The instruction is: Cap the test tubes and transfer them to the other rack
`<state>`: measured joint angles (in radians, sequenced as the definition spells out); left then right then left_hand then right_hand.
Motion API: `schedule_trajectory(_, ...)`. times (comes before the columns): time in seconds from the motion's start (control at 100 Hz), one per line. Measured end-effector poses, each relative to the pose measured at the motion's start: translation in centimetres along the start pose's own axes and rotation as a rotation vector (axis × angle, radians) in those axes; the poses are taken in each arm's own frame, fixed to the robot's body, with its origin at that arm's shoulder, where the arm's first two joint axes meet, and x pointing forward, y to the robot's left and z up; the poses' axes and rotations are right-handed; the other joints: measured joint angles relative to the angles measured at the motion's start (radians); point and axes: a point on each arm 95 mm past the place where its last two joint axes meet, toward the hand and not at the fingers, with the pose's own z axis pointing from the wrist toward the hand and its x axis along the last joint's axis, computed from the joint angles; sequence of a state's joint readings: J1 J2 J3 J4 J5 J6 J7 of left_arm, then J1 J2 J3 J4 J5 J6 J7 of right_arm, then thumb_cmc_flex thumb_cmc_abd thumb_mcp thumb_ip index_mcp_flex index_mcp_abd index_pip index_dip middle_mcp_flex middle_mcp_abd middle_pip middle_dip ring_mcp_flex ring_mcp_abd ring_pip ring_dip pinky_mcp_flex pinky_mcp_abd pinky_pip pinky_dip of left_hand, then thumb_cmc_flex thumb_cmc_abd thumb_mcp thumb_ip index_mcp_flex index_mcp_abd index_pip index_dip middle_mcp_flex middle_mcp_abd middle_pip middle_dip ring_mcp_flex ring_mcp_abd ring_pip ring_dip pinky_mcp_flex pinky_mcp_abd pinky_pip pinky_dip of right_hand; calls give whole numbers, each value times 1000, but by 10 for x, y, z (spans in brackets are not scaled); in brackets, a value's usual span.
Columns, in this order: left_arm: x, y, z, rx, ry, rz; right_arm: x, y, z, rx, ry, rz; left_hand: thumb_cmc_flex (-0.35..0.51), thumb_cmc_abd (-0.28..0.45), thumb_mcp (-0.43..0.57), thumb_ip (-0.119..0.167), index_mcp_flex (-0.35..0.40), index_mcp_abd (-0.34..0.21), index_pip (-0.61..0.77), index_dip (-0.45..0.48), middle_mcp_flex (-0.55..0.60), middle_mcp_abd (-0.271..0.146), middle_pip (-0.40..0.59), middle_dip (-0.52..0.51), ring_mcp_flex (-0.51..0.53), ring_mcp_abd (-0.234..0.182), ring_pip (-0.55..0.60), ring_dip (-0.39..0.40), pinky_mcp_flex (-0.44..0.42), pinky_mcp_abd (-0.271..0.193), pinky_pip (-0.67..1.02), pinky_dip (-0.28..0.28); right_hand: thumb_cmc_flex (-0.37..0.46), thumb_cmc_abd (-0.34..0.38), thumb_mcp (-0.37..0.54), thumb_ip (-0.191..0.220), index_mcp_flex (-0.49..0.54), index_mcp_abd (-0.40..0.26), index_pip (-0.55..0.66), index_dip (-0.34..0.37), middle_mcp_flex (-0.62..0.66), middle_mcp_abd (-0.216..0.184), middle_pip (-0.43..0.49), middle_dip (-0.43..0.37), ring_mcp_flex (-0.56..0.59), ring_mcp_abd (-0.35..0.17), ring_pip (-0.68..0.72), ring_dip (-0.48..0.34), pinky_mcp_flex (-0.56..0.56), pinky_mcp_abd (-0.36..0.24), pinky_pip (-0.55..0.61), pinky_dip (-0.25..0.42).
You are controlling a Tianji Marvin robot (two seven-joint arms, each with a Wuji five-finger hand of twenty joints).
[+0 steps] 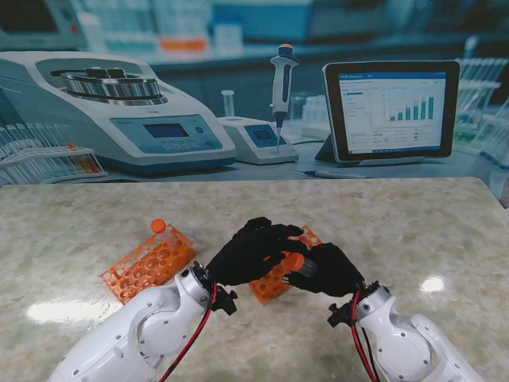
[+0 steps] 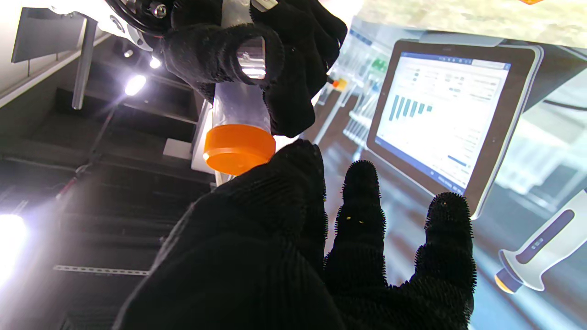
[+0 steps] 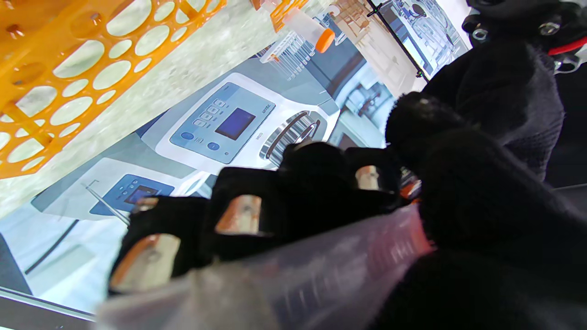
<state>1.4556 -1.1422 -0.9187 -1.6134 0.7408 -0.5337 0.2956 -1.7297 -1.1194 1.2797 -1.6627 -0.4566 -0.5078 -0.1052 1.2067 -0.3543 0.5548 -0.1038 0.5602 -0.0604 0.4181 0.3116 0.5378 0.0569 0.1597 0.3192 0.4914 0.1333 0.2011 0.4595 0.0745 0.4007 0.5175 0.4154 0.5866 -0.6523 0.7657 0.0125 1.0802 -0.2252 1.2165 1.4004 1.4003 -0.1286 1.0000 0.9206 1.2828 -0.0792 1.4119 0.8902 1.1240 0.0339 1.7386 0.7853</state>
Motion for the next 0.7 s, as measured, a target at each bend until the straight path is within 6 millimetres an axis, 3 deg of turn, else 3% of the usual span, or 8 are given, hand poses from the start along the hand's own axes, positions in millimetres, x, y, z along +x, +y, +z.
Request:
schedule_trajectory(0.1, 0, -1, 1, -1, -1, 2, 0, -1, 0, 5, 1, 1, 2, 8, 8, 5, 13, -99, 3, 0, 0, 0, 0, 0, -1, 0, 0, 0, -1, 0, 0, 0, 0, 0, 0, 0, 0, 0, 0, 0, 0, 0, 0, 0, 0, 0, 0, 0, 0, 0, 0, 0)
schedule_trajectory(0.31, -2, -5, 2, 3, -9, 9, 1, -2, 0, 10, 1, 1, 11, 15, 8, 5, 14, -108, 4, -11, -4, 0, -1, 0, -2, 0, 0, 0, -6, 0, 0, 0, 0, 0, 0, 0, 0, 0, 0, 0, 0, 0, 0, 0, 0, 0, 0, 0, 0, 0, 0, 0)
schedule_trajectory(0.42, -4, -10, 1, 7, -24, 17, 1, -2, 0, 10, 1, 1, 12, 39, 8, 5, 16, -23, -48, -52, -4, 0, -8, 0, -2, 0, -2, 0, -6, 0, 0, 0, 0, 0, 0, 0, 0, 0, 0, 0, 0, 0, 0, 0, 0, 0, 0, 0, 0, 0, 0, 0)
schedule_trajectory(0.44, -4, -11, 0, 8, -27, 18, 1, -2, 0, 10, 1, 1, 12, 39, 6, 17, 17, 3, -59, -60, -4, 0, -9, 0, -2, 0, -2, -1, -6, 0, 0, 0, 0, 0, 0, 0, 0, 0, 0, 0, 0, 0, 0, 0, 0, 0, 0, 0, 0, 0, 0, 0)
schedule_trajectory(0.54, -5, -17, -2, 18, -38, 19, 1, -2, 0, 9, 1, 1, 12, 82, -49, 28, 46, 47, -102, -87, -5, 2, -11, -16, -2, 1, -3, -6, -6, 0, 0, 0, 0, 0, 0, 0, 0, 0, 0, 0, 0, 0, 0, 0, 0, 0, 0, 0, 0, 0, 0, 0)
schedule_trajectory(0.57, -4, -19, -3, 22, -40, 18, 1, -2, 0, 9, 2, 0, 12, 107, -96, 46, 46, 48, -109, -87, -5, 2, -12, -16, -2, 1, -3, -10, -2, 0, 0, 0, 0, 0, 0, 0, 0, 0, 0, 0, 0, 0, 0, 0, 0, 0, 0, 0, 0, 0, 0, 0)
schedule_trajectory(0.65, -3, -21, -5, 32, -43, 7, 1, -1, 0, 8, 2, 0, 12, 179, -284, 65, 46, 48, -112, -87, -5, 12, -20, -16, -2, 19, -4, -13, 8, 1, 0, 0, 0, 0, 0, 0, 0, 0, 0, 0, 0, 0, 0, 0, 0, 0, 0, 0, 0, 0, 0, 0)
schedule_trajectory(0.7, -2, -22, -5, 37, -47, -21, 1, -1, 0, 8, 2, 0, 12, 189, -349, 68, 46, 68, -112, -87, -5, 20, -22, -16, -2, 22, -4, -13, 16, 2, 0, 0, 0, 0, 0, 0, 0, 0, 0, 0, 0, 0, 0, 0, 0, 0, 0, 0, 0, 0, 0, 0)
